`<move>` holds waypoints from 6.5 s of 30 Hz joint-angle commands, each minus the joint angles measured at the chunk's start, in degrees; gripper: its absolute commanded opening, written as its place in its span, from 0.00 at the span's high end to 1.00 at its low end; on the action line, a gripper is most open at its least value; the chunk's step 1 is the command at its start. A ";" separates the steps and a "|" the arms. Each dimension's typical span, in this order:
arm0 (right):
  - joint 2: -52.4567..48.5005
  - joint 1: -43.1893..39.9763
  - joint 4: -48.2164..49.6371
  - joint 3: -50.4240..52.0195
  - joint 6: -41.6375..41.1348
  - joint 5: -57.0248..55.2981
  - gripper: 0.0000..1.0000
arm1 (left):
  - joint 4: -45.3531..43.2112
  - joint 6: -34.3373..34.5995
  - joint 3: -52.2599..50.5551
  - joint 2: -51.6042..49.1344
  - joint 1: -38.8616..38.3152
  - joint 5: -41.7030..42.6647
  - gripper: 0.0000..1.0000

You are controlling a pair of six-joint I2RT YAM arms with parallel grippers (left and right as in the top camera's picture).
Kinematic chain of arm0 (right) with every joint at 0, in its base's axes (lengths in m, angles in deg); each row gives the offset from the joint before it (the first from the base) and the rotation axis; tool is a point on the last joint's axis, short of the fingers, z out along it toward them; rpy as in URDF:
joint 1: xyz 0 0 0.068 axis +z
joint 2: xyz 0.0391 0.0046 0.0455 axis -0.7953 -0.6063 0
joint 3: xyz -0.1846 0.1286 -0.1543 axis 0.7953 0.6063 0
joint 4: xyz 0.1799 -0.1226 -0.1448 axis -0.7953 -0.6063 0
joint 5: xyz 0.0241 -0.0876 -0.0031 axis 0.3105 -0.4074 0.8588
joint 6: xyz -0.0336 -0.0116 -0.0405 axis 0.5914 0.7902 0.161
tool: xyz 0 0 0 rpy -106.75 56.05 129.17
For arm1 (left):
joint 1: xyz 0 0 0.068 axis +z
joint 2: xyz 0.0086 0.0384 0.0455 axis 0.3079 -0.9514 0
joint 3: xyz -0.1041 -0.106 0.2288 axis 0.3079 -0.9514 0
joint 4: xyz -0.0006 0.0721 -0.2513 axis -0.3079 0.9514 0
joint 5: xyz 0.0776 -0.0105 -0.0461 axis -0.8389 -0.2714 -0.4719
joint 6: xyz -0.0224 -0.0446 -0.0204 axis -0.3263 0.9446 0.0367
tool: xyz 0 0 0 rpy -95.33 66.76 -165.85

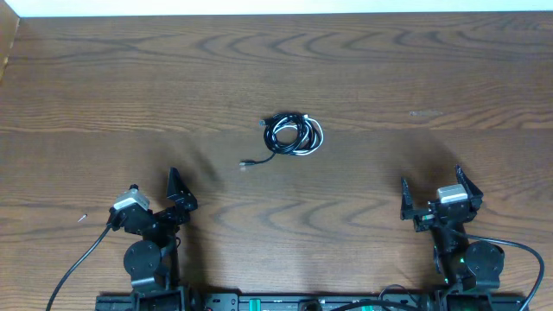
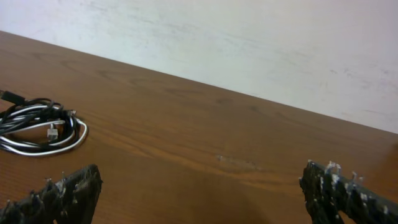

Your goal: Untangle cables

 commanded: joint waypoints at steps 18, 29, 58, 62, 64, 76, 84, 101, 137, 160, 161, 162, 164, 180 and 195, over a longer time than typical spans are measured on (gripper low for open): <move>0.31 0.39 0.26 0.13 0.02 1.14 0.01 | 2.54 -0.74 -0.59 0.39 -0.22 -0.76 0.04; 0.31 0.39 3.23 0.11 0.02 1.55 0.01 | 2.51 -5.73 2.75 -3.41 -0.22 -0.68 0.04; -11.52 0.37 3.15 -12.33 0.02 9.09 0.01 | 14.91 -13.27 37.03 -42.82 -0.22 4.00 0.04; -20.65 0.37 1.88 -18.64 0.04 10.49 0.01 | 18.88 -13.27 41.99 -46.12 -0.24 4.02 0.04; -25.57 0.37 0.79 -22.25 0.07 11.47 0.01 | 21.07 -13.27 44.52 -47.58 -0.24 4.02 0.04; -62.14 -3.26 -17.11 -56.57 5.18 25.51 0.01 | 35.76 -16.74 61.96 -60.46 -2.67 8.44 0.04; -79.69 -3.76 -35.28 -77.57 6.60 28.96 0.01 | 43.54 -17.77 74.75 -71.52 -11.06 8.24 0.04; -90.07 -3.04 -43.36 -85.00 9.97 29.83 0.01 | 47.39 -16.63 86.90 -94.51 -27.85 8.52 0.04; -91.10 -2.93 -46.90 -84.17 4.90 26.34 0.04 | 40.24 -16.22 85.44 -115.32 -41.75 2.16 0.16; -91.10 -2.93 -47.41 -84.17 4.90 26.34 0.05 | 36.70 -16.15 84.52 -117.66 -41.75 2.21 0.67; -91.10 -2.93 -47.41 -84.17 4.90 26.34 0.05 | 36.68 -16.15 84.52 -117.83 -41.75 2.21 0.67; -91.10 -2.93 -47.50 -84.17 4.90 26.34 0.05 | 36.68 -16.15 84.52 -118.07 -41.75 2.21 0.68; -91.10 -2.93 -47.58 -84.17 4.87 26.34 0.05 | 36.68 -16.15 84.52 -118.57 -41.75 2.21 0.69; -91.23 0.42 -45.07 -84.17 0.28 26.36 0.08 | 40.50 -8.09 90.75 -103.56 -41.57 2.45 0.92; -92.32 6.78 -36.98 -84.17 -23.32 23.10 0.16 | 35.52 -5.35 90.73 -98.20 -37.94 12.37 0.93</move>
